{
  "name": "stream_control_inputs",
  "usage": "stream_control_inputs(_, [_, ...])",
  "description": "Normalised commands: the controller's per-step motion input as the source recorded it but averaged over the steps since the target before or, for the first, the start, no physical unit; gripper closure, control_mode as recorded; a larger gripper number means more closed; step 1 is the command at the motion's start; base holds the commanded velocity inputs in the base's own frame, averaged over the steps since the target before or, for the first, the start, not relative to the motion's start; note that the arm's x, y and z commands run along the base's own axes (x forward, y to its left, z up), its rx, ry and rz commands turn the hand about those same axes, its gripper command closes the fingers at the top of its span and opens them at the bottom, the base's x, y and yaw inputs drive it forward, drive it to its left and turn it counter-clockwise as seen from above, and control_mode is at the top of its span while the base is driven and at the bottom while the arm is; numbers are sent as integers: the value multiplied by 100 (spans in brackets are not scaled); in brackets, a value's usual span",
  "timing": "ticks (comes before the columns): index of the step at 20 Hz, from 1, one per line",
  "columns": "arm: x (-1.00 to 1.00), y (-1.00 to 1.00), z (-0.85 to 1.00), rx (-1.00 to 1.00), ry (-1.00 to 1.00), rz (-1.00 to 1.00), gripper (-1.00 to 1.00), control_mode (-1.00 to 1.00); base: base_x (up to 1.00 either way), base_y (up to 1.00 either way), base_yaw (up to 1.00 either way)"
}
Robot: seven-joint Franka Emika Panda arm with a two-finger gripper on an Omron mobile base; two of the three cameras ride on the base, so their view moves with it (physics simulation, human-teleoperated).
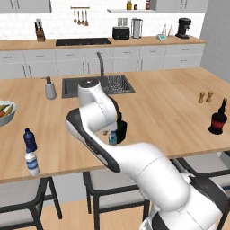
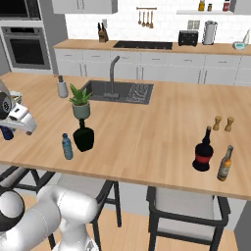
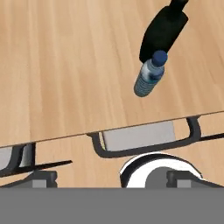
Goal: Move the plastic bottles in the middle to the plastics group, and the glass bottles in the middle to the glass group.
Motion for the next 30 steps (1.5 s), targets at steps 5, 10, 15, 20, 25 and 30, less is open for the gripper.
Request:
stream_control_inputs(5, [22,-89,-4,4,0,-35,-100,-100,0,0,0])
stream_control_inputs(10, [38,-46,-4,0,0,-25,-100,-100,0,0,0])
stream_control_inputs(15, [43,-13,-19,0,0,-4,-100,-100,0,0,0])
stream_control_inputs(20, [50,0,-8,0,0,-2,-100,-100,0,0,0])
stream_control_inputs(25, [42,0,-11,0,0,-1,-100,-100,0,0,0])
stream_control_inputs(30, [20,0,-19,0,0,0,-100,-100,0,0,0])
